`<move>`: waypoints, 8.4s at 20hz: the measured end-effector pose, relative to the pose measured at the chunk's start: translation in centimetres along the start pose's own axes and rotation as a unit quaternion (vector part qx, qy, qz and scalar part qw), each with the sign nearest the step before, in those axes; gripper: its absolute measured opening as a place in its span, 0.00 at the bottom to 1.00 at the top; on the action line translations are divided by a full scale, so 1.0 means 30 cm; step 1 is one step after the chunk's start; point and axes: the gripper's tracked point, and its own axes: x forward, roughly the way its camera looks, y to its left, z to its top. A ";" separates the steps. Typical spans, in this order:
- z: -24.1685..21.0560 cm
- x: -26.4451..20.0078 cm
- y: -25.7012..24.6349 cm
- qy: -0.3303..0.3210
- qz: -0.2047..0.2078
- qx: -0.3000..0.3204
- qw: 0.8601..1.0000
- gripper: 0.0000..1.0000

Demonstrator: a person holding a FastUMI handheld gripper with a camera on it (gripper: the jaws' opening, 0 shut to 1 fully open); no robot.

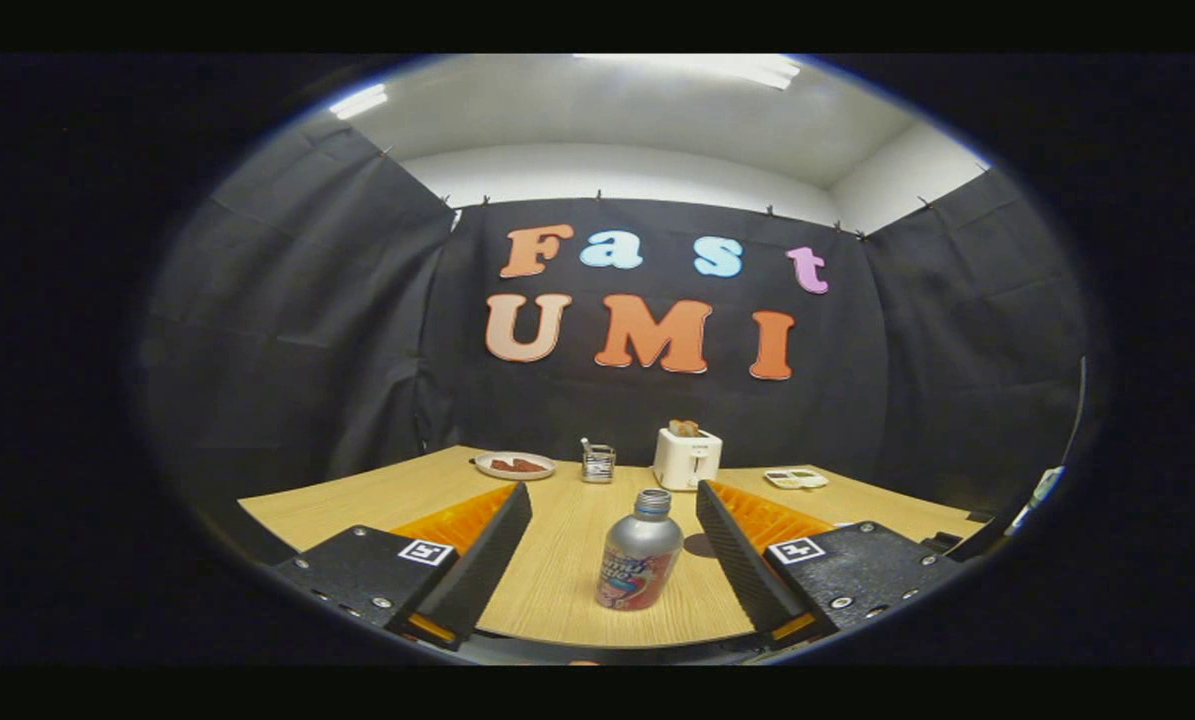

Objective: Take the bottle from table, then pour the juice into the cup, finally place the bottle on the coaster

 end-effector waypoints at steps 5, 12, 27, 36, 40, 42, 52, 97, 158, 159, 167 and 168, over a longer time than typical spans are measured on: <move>-0.004 0.007 -0.003 0.005 0.001 0.005 1.000 0.98; -0.055 0.023 -0.038 0.029 -0.009 0.023 0.999 0.98; -0.359 0.069 -0.079 0.154 -0.035 0.027 0.987 0.98; -0.544 0.103 -0.055 0.219 -0.029 0.032 0.975 0.99; -0.597 0.130 -0.039 0.233 -0.020 0.033 0.972 0.99; -0.610 0.137 -0.029 0.238 -0.015 0.032 0.971 0.99; -0.650 0.209 -0.022 0.238 -0.021 0.042 0.970 0.93; -0.537 0.366 -0.314 0.190 -0.138 0.604 0.762 0.76; -0.321 0.472 -0.370 0.131 -0.162 0.858 0.469 0.76; -0.320 0.471 -0.373 0.129 -0.162 0.859 0.468 0.76; -0.316 0.481 -0.370 0.121 -0.165 0.868 0.453 0.76; -0.317 0.479 -0.370 0.122 -0.166 0.868 0.451 0.76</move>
